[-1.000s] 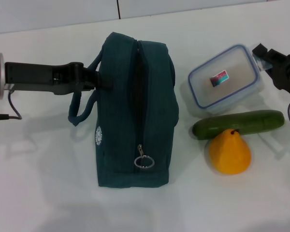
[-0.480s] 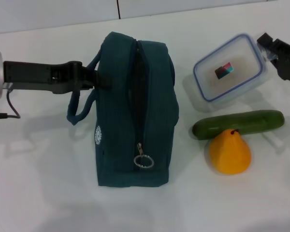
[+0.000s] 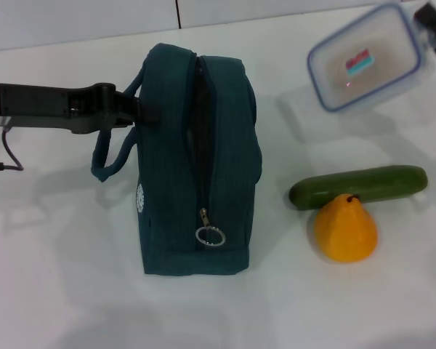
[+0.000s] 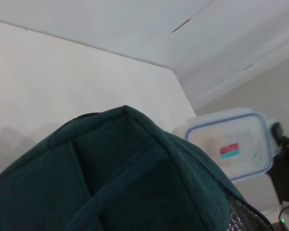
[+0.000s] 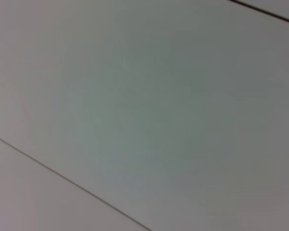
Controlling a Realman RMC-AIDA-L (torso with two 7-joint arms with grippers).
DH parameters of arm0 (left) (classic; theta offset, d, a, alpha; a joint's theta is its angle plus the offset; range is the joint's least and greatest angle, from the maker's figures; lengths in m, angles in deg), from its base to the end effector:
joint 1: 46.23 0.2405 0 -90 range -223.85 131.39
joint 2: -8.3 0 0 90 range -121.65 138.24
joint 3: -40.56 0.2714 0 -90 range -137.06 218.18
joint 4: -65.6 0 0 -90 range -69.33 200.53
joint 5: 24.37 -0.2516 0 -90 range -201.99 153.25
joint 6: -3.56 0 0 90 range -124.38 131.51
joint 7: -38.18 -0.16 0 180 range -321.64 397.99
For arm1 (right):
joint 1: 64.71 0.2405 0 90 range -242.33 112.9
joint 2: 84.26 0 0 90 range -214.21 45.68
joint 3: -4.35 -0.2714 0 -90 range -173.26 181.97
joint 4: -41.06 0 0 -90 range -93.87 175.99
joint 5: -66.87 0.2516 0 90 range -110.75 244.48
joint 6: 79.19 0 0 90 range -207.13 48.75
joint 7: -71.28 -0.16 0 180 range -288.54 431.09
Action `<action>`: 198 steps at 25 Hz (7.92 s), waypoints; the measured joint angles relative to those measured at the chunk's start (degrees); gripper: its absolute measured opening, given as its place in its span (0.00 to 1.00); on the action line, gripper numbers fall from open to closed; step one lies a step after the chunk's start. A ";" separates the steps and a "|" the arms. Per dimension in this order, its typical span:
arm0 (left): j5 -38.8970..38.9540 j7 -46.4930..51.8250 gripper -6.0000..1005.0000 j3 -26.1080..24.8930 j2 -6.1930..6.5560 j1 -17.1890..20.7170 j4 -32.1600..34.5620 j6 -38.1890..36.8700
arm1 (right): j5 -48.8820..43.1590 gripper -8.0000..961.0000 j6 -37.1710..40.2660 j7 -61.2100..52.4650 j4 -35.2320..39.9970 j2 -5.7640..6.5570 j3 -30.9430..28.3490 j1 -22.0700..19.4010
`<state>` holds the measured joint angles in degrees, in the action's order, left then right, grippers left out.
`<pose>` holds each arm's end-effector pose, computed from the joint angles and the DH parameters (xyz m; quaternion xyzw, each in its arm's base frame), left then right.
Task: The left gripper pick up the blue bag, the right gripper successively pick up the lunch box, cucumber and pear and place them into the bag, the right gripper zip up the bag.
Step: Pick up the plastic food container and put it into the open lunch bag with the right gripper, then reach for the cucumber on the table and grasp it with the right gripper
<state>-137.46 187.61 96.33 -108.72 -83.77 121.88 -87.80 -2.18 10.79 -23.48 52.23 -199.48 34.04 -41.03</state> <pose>-0.1799 0.4212 0.0085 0.8261 0.5356 0.1753 0.0065 0.3539 0.3537 0.0398 -0.5753 0.4751 0.6285 0.2198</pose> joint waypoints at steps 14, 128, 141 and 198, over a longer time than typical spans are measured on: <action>-0.12 0.06 0.06 0.49 -1.11 -0.26 -0.75 -0.34 | 4.88 0.11 3.47 0.07 3.33 0.24 0.19 5.34; 13.78 -3.45 0.06 -2.22 -1.98 -3.21 -12.78 1.69 | 11.38 0.11 -3.36 -0.50 1.92 -0.26 44.81 13.69; 13.94 -3.61 0.06 -2.25 -1.98 -2.38 -12.77 1.20 | 11.24 0.27 -3.15 0.11 7.17 0.76 45.52 9.59; 19.00 -13.11 0.06 -2.90 -2.45 -3.74 -19.56 9.21 | -71.45 0.90 9.53 -5.09 41.36 10.35 36.45 25.41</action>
<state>-118.46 174.51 93.43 -111.17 -87.50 102.32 -78.59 -73.63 20.32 -28.57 93.58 -189.13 70.50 -15.62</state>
